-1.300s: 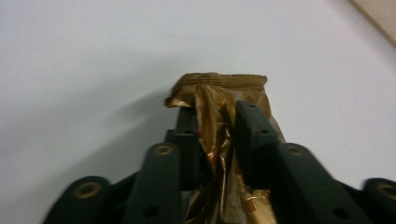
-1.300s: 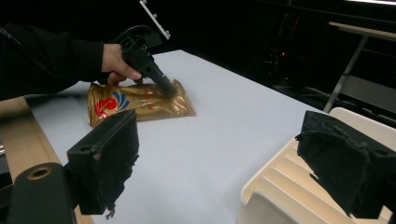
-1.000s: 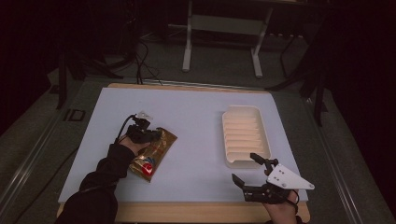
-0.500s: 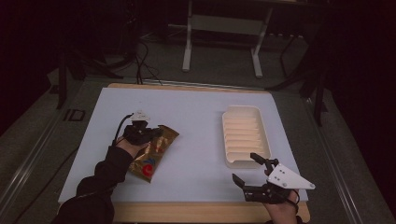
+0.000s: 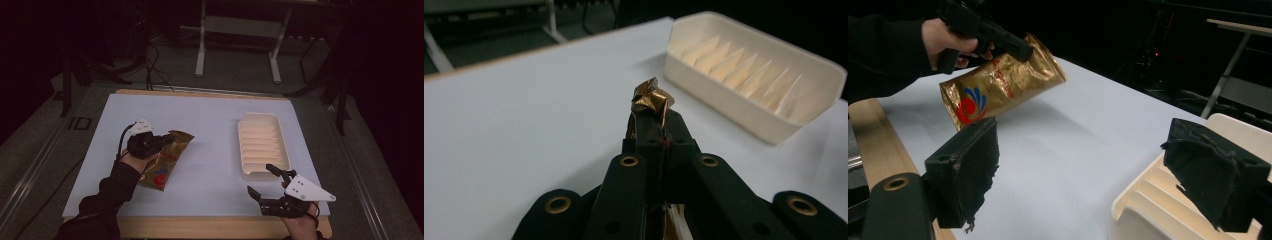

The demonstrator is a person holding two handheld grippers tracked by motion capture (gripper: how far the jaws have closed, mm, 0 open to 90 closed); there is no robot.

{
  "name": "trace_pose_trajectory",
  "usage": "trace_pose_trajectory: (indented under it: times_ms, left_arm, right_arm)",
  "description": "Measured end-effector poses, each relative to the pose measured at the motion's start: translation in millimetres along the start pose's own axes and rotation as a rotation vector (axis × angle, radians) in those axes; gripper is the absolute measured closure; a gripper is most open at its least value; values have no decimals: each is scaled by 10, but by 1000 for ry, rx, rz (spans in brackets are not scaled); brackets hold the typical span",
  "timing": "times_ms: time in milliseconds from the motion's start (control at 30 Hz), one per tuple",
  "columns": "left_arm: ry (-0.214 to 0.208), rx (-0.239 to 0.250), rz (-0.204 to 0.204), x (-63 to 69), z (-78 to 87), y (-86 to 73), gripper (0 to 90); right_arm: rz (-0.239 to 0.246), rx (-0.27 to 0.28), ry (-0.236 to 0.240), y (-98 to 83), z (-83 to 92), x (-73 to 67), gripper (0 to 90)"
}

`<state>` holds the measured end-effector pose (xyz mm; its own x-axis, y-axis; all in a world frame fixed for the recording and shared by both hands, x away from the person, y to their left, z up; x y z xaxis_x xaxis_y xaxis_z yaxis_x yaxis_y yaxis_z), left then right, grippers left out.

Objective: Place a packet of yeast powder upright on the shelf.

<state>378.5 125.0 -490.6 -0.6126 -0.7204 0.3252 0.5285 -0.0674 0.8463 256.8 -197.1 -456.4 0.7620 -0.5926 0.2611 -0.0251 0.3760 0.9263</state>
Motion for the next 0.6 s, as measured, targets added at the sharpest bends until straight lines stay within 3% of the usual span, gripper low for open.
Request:
trace_pose_trajectory:
  times_ms: [200,333,433,467,600]
  left_arm:
    - [-104,63,10,174,72,35,900]
    - [-156,101,-14,322,117,43,900]
    - [-220,135,-32,450,165,50,900]
    - [-259,154,-38,508,189,53,900]
    - [-314,179,-62,645,239,53,900]
  right_arm:
    - [8,-14,23,10,-29,4,147]
    - [34,-14,27,44,-63,2,146]
    - [45,-14,29,76,-82,38,147]
    - [43,-13,32,87,-86,54,150]
    - [51,-27,39,131,-91,131,164]
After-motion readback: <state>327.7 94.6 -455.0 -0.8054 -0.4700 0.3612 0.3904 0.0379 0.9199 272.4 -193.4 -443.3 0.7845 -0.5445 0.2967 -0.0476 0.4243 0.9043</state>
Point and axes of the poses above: each handheld gripper's, and its own axes: z roughly backward along the jaws, y roughly out of its top, x roughly to its right, the point moved 7 cm from there along -z, roughly forward along the jaws, and after that the axes turned 11 degrees about z, right-handed, at the moved point
